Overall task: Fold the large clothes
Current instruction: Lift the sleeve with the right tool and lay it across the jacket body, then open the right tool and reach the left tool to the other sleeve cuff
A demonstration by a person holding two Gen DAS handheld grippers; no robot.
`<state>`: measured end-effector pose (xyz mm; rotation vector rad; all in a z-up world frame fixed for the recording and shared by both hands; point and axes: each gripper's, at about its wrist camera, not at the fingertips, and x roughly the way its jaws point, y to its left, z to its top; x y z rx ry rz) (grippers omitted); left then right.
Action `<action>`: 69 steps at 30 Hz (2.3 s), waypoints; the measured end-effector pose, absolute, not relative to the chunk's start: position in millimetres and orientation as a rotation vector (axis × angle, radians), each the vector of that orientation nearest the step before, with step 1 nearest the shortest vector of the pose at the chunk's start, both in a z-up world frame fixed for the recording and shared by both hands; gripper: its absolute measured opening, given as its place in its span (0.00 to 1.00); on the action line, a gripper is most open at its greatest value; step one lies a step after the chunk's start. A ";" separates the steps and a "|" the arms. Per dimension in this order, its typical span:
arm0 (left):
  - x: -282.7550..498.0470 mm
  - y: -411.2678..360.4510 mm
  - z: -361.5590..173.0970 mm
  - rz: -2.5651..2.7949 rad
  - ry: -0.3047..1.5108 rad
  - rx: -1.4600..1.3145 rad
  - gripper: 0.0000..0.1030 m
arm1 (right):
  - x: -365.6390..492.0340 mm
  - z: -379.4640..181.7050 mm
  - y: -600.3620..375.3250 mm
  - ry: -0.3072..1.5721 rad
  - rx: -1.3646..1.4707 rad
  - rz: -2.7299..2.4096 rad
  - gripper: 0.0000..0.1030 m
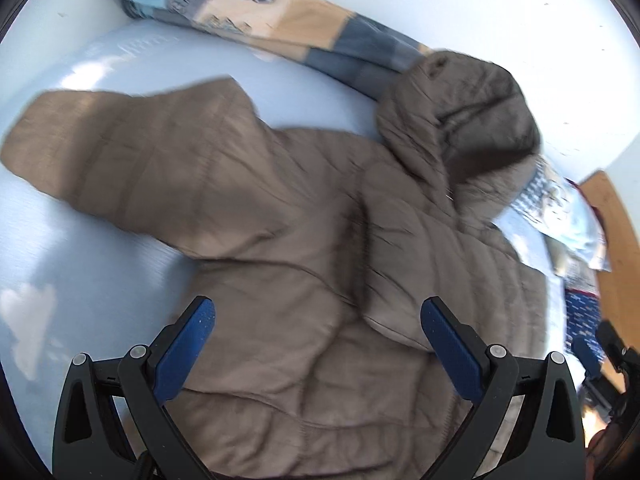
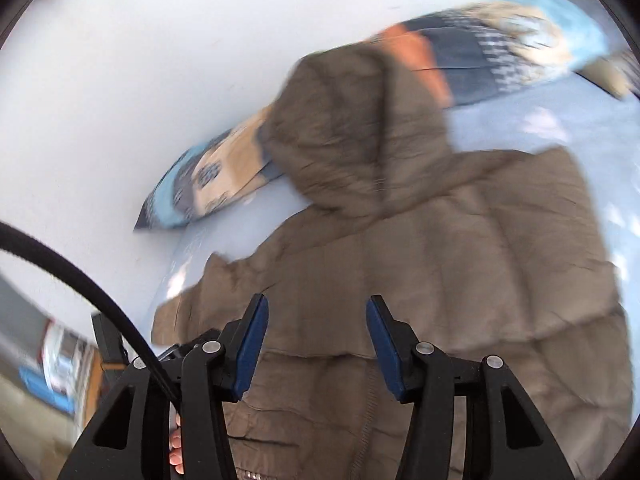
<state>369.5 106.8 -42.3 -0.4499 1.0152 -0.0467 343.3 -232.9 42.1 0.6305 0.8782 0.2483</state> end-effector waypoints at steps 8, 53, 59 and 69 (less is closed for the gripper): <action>379.9 70.6 -42.9 -0.096 1.009 -0.344 0.89 | 306.4 16.4 -368.1 0.892 0.701 -0.056 0.20; 327.4 361.6 -66.1 0.335 0.863 -0.769 0.90 | 319.0 36.9 -184.4 0.929 0.147 0.270 0.22; 345.8 420.7 -89.6 0.392 0.856 -0.884 0.90 | 364.5 9.7 -157.3 0.923 0.097 0.230 0.22; 342.6 464.6 -93.0 0.428 0.773 -1.049 0.90 | 390.6 -48.8 -143.5 1.077 -0.010 0.175 0.22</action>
